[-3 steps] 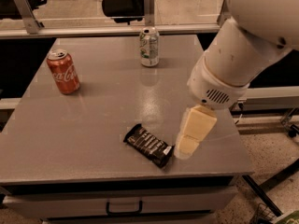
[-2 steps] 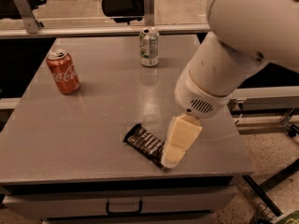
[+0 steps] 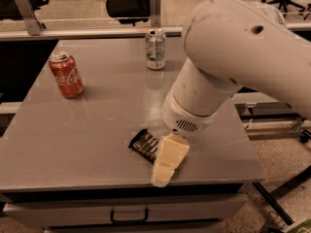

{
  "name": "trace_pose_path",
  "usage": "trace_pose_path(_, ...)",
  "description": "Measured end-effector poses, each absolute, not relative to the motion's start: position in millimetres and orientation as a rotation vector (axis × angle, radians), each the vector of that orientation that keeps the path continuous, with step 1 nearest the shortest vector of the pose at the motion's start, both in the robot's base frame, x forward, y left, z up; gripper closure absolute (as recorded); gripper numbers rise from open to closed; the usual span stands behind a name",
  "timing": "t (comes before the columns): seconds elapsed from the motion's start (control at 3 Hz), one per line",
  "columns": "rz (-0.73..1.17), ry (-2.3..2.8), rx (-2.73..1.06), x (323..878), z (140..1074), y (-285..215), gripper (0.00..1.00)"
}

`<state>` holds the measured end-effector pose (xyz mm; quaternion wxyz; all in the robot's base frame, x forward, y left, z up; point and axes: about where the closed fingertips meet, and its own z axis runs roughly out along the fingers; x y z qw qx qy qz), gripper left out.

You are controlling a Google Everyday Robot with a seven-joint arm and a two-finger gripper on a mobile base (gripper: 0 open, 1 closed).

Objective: Move rxbar chocolate near 7up can

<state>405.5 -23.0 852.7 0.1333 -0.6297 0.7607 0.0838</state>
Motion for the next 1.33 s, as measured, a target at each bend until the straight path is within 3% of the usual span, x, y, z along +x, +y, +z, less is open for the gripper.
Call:
trace_pose_path(0.33,0.236,2.225,-1.849,408.3,834.9,-16.2,0.03)
trace_pose_path(1.0,0.189,2.253,-1.856,413.8,827.2,-19.4,0.65)
trace_pose_path(1.33,0.164,2.263,-1.85,416.8,828.5,-23.3,0.89)
